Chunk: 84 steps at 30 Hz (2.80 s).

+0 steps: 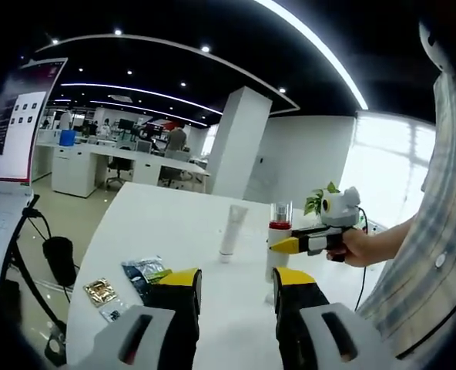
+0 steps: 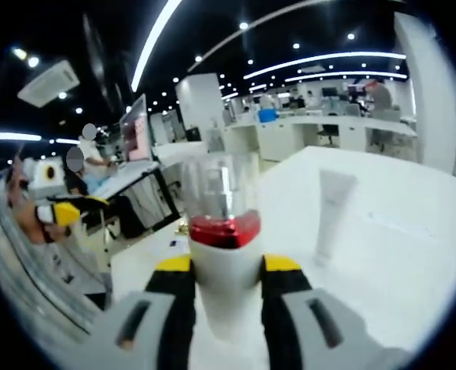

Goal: Arrange the skincare products in the storage area until every visible bottle or jar stands upright without overlapping.

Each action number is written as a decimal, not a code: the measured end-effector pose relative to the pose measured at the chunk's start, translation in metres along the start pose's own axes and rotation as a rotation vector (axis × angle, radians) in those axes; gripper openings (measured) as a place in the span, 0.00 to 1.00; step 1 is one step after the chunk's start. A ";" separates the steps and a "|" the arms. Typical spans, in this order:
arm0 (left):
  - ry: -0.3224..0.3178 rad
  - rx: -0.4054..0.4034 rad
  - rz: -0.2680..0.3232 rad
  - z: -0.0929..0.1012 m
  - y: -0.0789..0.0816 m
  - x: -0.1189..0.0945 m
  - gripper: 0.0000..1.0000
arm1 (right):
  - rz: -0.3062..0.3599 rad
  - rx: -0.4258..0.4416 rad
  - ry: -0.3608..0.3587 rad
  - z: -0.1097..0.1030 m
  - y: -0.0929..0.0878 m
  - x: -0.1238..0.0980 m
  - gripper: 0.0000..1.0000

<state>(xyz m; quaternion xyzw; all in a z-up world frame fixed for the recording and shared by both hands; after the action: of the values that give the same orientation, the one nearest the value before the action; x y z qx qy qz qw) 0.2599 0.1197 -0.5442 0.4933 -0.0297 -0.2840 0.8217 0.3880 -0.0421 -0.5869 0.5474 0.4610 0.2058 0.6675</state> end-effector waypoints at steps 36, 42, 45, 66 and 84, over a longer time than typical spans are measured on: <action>0.066 -0.027 -0.010 -0.033 0.005 -0.017 0.37 | -0.093 -0.013 -0.188 0.073 -0.042 0.023 0.29; 0.069 -0.027 -0.011 -0.036 0.006 -0.016 0.37 | -0.107 -0.011 -0.202 0.076 -0.049 0.024 0.29; 0.069 -0.028 -0.008 -0.037 0.007 -0.015 0.37 | -0.116 -0.021 -0.210 0.077 -0.052 0.024 0.29; 0.086 -0.035 -0.008 -0.043 0.005 -0.024 0.37 | -0.142 -0.013 -0.262 0.087 -0.071 0.025 0.29; 0.107 -0.033 -0.016 -0.041 0.002 -0.029 0.37 | -0.132 -0.028 -0.275 0.091 -0.080 0.027 0.29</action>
<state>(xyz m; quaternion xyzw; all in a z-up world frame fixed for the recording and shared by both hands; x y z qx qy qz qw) 0.2497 0.1676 -0.5567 0.4944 0.0226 -0.2641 0.8278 0.4591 -0.0954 -0.6736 0.5296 0.3975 0.0907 0.7439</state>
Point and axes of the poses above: the point that each gripper's makers call its tool centre point, and the gripper's own axes: x roughly forward along the fingers, z roughly to its right, y roughly out of its top, the point moved 1 cm from there along -x, roughly backward along the fingers, and after that the axes turned 11 degrees about -x, right-handed, at the moved point
